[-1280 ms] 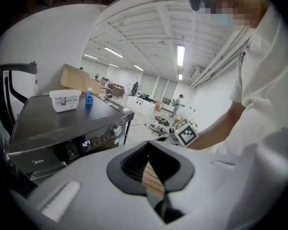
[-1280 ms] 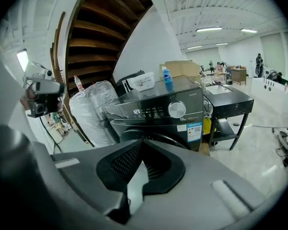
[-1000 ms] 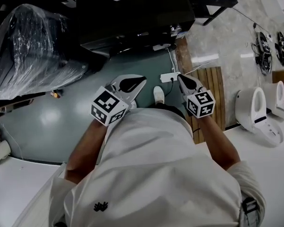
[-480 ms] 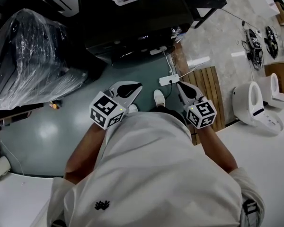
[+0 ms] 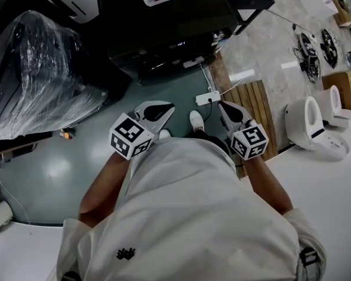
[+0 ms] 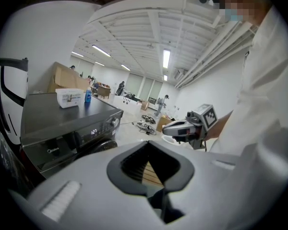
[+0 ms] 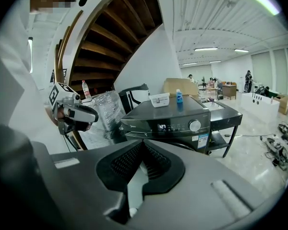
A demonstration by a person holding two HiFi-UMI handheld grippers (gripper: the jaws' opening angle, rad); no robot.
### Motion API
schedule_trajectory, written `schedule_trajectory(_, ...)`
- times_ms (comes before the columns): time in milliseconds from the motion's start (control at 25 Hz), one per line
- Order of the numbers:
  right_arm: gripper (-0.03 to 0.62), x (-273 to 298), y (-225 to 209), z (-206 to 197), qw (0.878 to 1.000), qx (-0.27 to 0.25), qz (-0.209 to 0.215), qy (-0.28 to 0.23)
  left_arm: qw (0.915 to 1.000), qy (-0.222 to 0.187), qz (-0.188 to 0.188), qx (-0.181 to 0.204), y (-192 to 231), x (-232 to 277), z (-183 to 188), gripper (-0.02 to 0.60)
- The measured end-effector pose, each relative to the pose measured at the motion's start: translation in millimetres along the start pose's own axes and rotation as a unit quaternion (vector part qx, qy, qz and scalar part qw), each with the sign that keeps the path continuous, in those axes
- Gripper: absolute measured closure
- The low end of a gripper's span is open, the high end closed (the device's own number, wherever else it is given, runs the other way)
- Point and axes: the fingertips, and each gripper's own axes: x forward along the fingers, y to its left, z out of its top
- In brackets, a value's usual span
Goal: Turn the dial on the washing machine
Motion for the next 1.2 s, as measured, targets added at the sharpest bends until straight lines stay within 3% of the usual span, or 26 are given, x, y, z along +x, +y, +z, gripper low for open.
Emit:
schedule_trajectory(880, 0.594, 4, 39, -4, 1.0, -0.012, 0.007, 0.0, 0.9998, -0.015, 0.008, -0.008, 0, -34, -19, 0.525)
schedule_trajectory(1200, 0.594, 6, 34, -3, 1.0, -0.013, 0.013, 0.0, 0.9998, -0.015, 0.01, -0.011, -1, -28, -18, 0.525)
